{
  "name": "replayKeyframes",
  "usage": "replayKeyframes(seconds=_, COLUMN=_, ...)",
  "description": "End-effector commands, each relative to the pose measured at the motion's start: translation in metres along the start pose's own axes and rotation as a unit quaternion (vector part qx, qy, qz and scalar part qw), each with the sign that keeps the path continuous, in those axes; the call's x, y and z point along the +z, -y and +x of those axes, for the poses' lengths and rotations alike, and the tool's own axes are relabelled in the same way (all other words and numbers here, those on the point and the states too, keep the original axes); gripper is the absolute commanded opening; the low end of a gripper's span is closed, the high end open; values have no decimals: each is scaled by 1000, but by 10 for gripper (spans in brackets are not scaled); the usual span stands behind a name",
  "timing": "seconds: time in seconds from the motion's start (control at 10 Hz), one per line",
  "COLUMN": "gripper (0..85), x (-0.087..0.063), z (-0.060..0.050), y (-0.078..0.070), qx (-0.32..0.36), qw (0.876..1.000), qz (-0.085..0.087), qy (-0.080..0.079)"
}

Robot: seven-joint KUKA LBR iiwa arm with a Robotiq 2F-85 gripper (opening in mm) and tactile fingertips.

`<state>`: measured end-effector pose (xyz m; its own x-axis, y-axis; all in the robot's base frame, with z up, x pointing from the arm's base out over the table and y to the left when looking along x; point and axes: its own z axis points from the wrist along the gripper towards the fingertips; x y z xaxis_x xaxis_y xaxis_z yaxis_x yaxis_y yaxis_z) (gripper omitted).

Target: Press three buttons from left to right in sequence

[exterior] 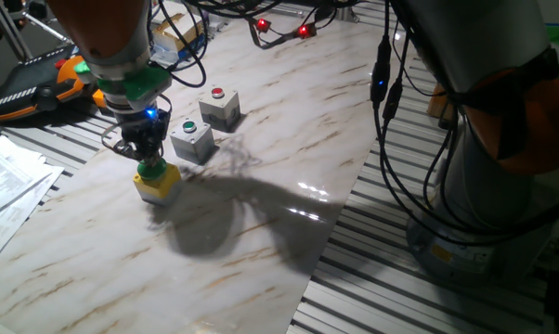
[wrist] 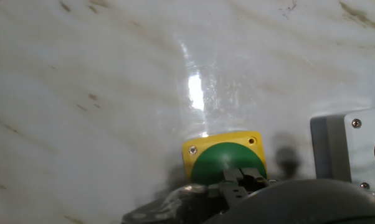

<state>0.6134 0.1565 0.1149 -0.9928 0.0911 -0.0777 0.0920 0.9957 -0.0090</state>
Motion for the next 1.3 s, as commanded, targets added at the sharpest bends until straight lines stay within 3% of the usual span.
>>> replayKeyframes(seconds=0.0, gripper=7, x=0, z=0, y=0, qx=3, qw=1000, qz=-6, qy=-3)
replayKeyframes(seconds=0.3, gripper=7, x=0, z=0, y=0, qx=3, qw=1000, qz=-9, qy=-4)
replayKeyframes(seconds=0.5, gripper=7, x=0, z=0, y=0, qx=-8, qw=1000, qz=6, qy=-8)
replayKeyframes(seconds=0.7, gripper=7, x=0, z=0, y=0, qx=-30, qw=999, qz=2, qy=-16)
replayKeyframes(seconds=1.2, gripper=7, x=-1, z=0, y=-5, qx=-26, qw=1000, qz=-2, qy=-14)
